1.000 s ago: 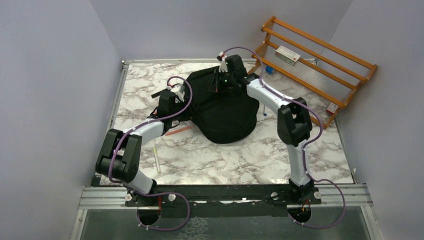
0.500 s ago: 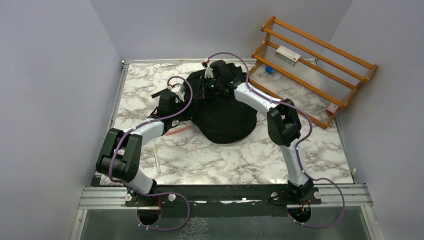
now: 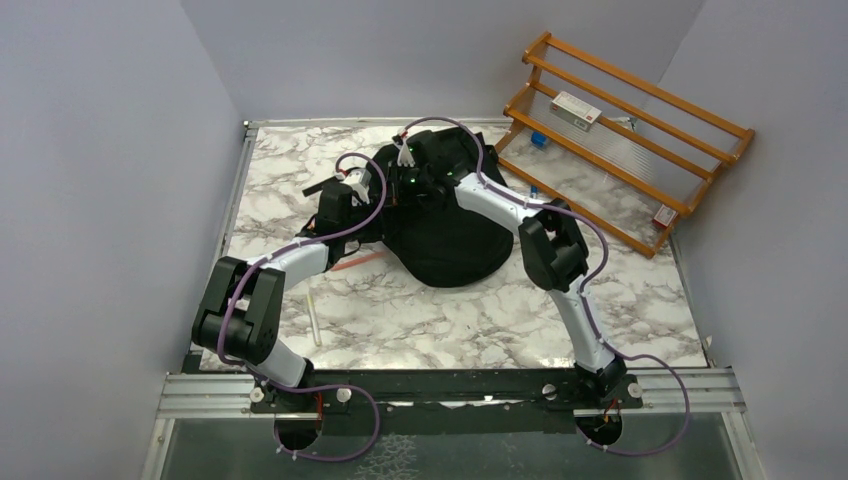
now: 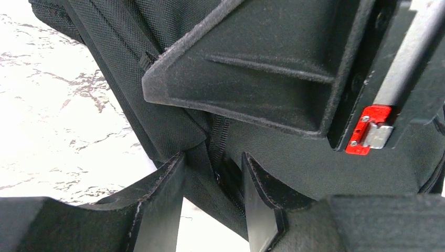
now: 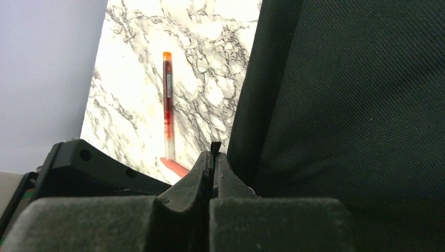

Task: Pack the student bag
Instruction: Unzip the student bag at the center of the board.

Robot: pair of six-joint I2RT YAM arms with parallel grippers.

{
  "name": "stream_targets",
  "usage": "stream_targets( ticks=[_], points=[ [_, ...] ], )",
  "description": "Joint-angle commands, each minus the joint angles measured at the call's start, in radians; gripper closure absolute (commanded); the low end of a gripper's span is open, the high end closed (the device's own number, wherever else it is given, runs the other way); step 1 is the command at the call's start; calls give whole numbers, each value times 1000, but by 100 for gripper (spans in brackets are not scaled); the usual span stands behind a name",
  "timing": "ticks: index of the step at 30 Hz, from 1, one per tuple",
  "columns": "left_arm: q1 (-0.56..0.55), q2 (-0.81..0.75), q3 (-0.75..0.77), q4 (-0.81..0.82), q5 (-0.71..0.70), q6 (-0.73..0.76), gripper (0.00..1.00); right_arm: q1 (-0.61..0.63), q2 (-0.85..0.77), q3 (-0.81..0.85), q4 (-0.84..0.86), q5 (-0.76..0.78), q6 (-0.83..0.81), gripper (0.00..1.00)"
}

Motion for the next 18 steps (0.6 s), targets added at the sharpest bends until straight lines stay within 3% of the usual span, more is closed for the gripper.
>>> stream_targets(
  ticks=[1, 3, 9, 18],
  points=[
    [-13, -13, -12, 20, 25, 0, 57, 24, 12, 15, 96, -101, 55, 99],
    [-13, -16, -10, 21, 21, 0, 57, 24, -7, -6, 125, -95, 53, 97],
    [-13, -40, -5, -12, 8, 12, 57, 18, -109, -86, 141, 71, -53, 74],
    [-12, -93, 10, -23, -17, 32, 56, -58, -331, -347, 239, 230, -124, 61]
  ],
)
